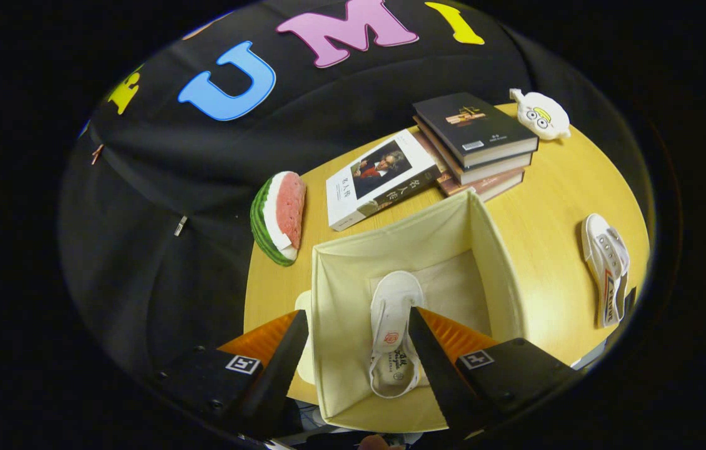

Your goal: Open the storage box then place both shoes into the box .Put the left shoe in first, then the right shoe, with the right side of both shoes facing outward in a uniform manner.

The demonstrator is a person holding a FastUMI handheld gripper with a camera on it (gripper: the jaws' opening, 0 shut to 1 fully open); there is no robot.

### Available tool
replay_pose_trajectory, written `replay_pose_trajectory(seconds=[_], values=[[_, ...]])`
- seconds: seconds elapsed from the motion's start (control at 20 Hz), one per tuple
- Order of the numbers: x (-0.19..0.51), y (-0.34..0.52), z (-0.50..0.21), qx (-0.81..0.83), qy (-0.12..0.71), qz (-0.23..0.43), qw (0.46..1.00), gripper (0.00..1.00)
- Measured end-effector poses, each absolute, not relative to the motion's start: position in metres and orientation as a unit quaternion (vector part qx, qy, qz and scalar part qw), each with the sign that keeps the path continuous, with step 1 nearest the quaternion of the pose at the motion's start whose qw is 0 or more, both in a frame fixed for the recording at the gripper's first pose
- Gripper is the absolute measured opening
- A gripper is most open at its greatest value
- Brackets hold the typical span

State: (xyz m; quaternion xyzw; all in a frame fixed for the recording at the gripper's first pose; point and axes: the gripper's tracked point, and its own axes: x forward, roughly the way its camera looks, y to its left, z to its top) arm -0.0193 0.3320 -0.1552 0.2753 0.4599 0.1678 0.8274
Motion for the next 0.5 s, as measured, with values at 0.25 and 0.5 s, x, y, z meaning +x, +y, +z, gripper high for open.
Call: replay_pose_trajectory(seconds=[0.25, 0.5], values=[[-0.007, 0.271, -0.109, 0.243, 0.376, 0.18, 0.876, 0.99], [0.007, 0.189, -0.09, 0.188, 0.298, 0.16, 0.922, 0.99]])
